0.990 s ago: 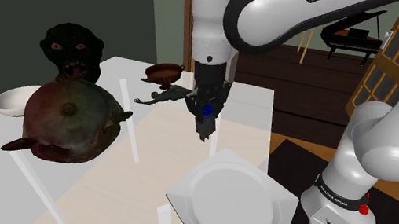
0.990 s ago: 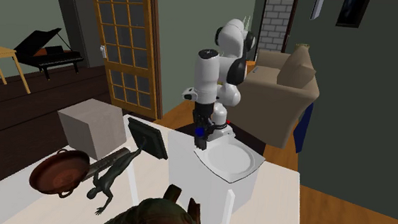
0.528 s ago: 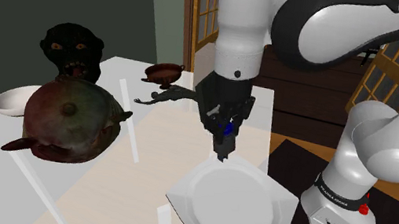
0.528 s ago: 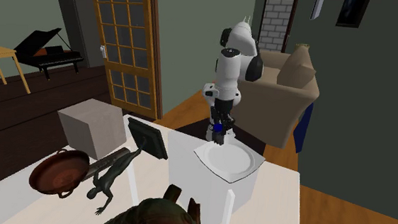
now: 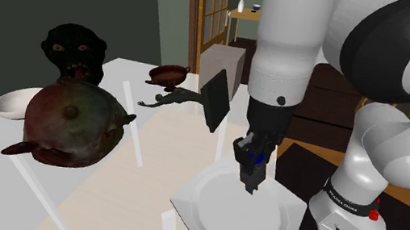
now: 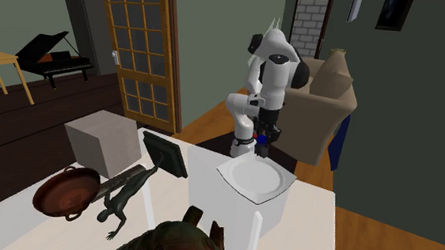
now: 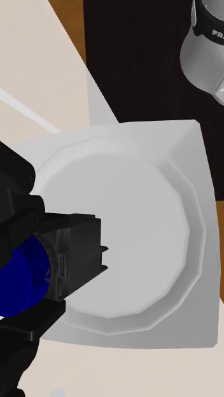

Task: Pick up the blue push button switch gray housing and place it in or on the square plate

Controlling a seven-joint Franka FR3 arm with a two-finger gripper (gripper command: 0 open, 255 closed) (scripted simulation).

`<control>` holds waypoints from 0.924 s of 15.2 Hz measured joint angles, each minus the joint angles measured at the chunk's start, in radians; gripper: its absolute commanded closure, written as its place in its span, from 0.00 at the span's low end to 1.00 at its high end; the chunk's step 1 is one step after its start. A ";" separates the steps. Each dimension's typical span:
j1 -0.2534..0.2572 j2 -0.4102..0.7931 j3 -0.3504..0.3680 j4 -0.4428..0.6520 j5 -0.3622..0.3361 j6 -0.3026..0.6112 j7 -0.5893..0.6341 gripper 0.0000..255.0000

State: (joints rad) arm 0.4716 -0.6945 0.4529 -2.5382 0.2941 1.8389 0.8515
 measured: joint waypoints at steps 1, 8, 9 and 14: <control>0.002 0.001 0.004 -0.011 0.003 0.012 0.001 1.00; 0.006 0.031 0.035 -0.087 0.025 0.118 0.001 1.00; 0.007 0.034 0.038 -0.097 0.027 0.131 0.000 1.00; 0.007 0.068 0.061 -0.141 0.040 0.209 0.000 1.00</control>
State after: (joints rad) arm 0.4784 -0.6266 0.5139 -2.6796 0.3341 2.0480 0.8513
